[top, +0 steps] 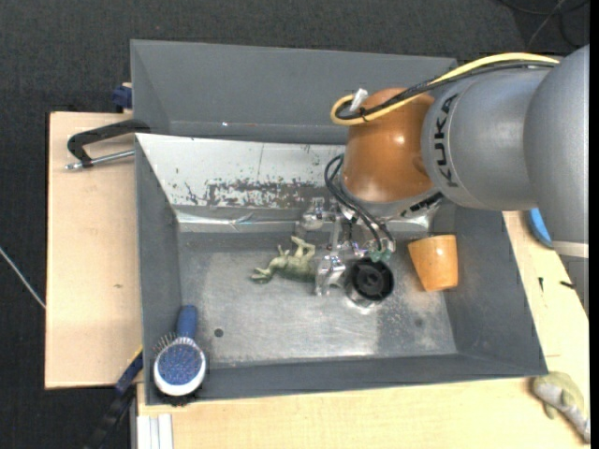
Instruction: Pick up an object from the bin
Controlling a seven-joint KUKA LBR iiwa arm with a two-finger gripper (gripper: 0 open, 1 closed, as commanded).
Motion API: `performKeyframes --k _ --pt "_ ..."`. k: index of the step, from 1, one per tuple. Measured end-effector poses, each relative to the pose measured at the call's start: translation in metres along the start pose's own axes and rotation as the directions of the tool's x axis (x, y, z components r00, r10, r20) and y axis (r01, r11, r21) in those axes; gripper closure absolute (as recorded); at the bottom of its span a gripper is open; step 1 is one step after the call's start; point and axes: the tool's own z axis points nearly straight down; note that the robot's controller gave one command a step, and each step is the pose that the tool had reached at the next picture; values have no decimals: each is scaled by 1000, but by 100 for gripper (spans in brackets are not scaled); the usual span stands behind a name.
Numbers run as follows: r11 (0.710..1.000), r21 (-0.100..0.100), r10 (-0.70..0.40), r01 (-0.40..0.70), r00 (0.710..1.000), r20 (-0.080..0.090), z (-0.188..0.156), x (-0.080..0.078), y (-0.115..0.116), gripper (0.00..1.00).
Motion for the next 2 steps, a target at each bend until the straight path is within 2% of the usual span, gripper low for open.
performKeyframes --k 1,2 --pt "1000 4 -4 4 1000 6 -4 -1 2 100" --pt "999 4 -35 35 999 6 -102 -7 26 100"
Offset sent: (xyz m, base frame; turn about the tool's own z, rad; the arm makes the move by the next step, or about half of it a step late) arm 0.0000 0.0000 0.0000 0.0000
